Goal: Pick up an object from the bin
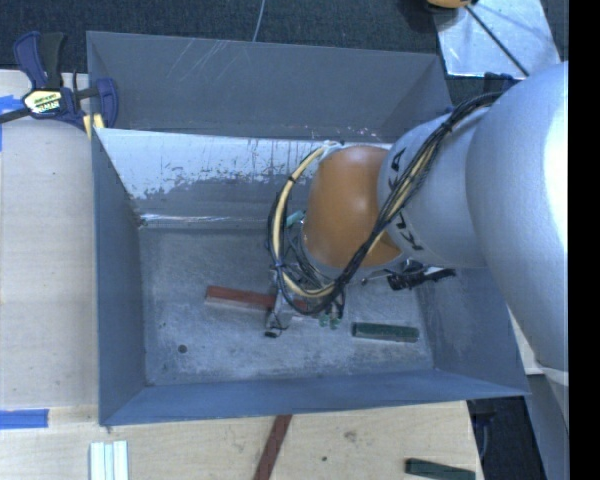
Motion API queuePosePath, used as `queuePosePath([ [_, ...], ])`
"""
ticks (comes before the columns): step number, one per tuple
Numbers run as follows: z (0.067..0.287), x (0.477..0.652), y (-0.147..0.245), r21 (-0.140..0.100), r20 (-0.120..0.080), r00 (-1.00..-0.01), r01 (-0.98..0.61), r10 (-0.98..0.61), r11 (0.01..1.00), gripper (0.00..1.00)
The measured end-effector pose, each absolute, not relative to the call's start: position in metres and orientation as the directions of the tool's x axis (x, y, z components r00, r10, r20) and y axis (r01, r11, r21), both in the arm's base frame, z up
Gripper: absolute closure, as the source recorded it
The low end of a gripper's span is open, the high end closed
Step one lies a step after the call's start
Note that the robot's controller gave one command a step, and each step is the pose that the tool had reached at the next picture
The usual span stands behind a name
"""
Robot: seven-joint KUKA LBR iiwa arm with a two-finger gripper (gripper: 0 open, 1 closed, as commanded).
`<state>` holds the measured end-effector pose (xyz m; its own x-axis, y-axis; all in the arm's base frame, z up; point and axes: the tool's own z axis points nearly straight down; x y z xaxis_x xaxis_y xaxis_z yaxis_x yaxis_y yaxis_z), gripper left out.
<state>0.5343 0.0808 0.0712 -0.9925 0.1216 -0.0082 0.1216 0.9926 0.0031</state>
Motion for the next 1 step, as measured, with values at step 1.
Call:
queuePosePath([
  [1,0.2679,0.5486,0.0831,0.003,-0.010,-0.991,0.130,0.130,0.991,1.00],
])
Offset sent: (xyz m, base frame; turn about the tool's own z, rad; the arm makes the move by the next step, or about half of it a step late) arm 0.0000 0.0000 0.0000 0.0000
